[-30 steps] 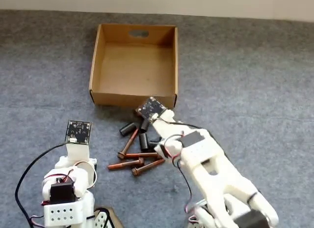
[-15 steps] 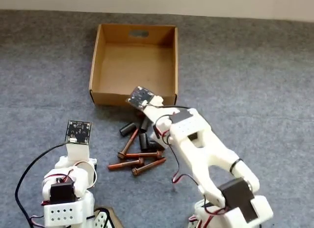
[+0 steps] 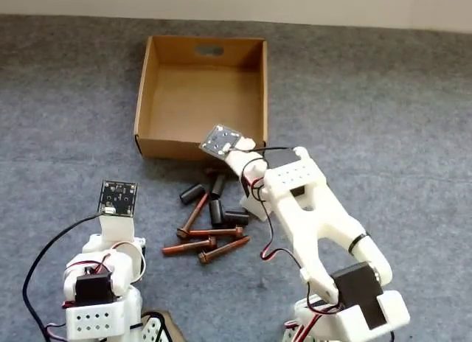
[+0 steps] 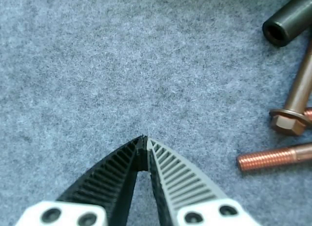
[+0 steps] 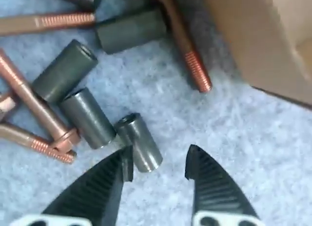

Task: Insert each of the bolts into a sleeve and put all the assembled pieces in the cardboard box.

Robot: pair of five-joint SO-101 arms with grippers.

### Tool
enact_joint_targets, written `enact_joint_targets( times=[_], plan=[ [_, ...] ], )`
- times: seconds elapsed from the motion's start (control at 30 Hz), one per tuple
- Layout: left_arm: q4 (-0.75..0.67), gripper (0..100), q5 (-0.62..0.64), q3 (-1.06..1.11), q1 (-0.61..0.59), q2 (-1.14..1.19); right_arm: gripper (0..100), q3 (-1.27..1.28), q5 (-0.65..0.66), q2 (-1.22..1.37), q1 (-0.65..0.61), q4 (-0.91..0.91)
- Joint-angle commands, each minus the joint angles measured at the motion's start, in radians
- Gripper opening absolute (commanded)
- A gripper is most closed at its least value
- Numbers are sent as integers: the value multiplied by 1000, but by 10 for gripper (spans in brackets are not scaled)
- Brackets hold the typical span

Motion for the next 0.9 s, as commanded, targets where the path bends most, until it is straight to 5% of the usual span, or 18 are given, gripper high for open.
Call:
enact_joint_targets(
  times=[0.0,0.87],
  plan=[
    [5,8,-6,15,-8,-7,181,-18,35,-42,10,5],
    [5,8,-6,15,-8,-7,218,-62,80,173,-21,-8]
  ],
)
